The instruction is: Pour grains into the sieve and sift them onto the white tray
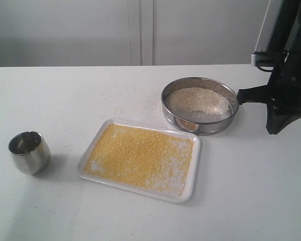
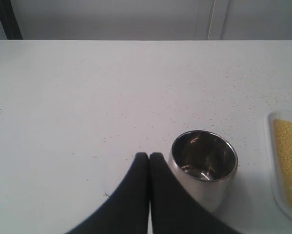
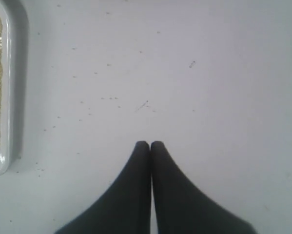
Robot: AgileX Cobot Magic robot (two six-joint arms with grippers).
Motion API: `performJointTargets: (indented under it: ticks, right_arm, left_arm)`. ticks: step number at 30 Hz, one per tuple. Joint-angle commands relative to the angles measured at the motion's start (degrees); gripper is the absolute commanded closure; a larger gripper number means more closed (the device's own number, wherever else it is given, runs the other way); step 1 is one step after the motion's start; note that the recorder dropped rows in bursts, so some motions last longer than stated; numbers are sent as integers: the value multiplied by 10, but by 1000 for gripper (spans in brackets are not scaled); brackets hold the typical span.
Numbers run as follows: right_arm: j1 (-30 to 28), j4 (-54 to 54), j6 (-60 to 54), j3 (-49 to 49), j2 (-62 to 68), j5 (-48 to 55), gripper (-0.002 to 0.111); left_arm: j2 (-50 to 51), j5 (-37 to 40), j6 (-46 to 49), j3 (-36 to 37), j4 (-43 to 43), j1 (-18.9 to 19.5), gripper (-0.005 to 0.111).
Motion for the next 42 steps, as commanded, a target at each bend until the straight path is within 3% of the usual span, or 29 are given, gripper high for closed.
performJointTargets:
  ticks: [1,21,42]
  right_arm:
    - [-6,-7,-6,33,-48,-21,108]
    - [-6,-14,-6,165,-298,-101,108]
    - [-6,-35,-6,342,-684,-242,108]
  left_arm:
    - [-5,-3,-3,4,1,1,107]
    - [-5,-3,-3,4,1,1,107]
    - [-5,-3,-3,4,1,1,107]
